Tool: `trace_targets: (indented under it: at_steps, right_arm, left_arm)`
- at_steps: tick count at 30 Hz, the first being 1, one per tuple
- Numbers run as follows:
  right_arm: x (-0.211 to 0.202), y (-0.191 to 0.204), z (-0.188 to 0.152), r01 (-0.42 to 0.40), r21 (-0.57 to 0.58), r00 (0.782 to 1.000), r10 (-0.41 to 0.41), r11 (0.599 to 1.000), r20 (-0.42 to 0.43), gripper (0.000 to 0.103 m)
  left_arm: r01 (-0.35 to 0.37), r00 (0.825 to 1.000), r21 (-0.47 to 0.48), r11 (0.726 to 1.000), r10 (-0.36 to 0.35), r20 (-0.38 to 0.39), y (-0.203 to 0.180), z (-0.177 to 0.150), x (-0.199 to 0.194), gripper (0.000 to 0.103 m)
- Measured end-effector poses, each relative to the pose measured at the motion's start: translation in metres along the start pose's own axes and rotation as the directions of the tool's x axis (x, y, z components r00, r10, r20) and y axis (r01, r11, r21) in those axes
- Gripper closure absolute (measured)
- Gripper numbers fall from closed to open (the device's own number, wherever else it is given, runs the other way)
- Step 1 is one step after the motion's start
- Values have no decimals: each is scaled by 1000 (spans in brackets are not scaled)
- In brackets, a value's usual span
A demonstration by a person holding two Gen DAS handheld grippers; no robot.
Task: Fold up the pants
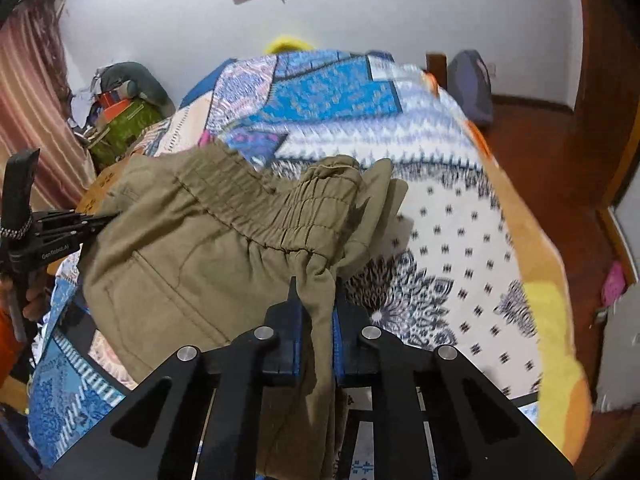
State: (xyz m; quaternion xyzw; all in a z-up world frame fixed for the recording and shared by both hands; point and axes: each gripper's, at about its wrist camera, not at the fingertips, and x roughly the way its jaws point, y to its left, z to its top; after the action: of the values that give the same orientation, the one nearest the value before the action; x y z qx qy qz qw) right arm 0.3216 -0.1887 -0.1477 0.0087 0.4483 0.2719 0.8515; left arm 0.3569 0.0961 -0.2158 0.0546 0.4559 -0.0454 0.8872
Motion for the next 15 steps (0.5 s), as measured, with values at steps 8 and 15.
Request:
trace_targets:
  at_steps: [8, 15]
  right_arm:
    - [-24, 35, 23, -6, -90, 999, 11, 996, 53, 94]
    - [-27, 68, 42, -11, -153, 995, 25, 988, 95, 95]
  left_arm:
    - [-25, 997, 4, 1000, 25, 78, 2, 8, -49, 101]
    - [-66, 990, -8, 998, 66, 125, 15, 6, -83, 101]
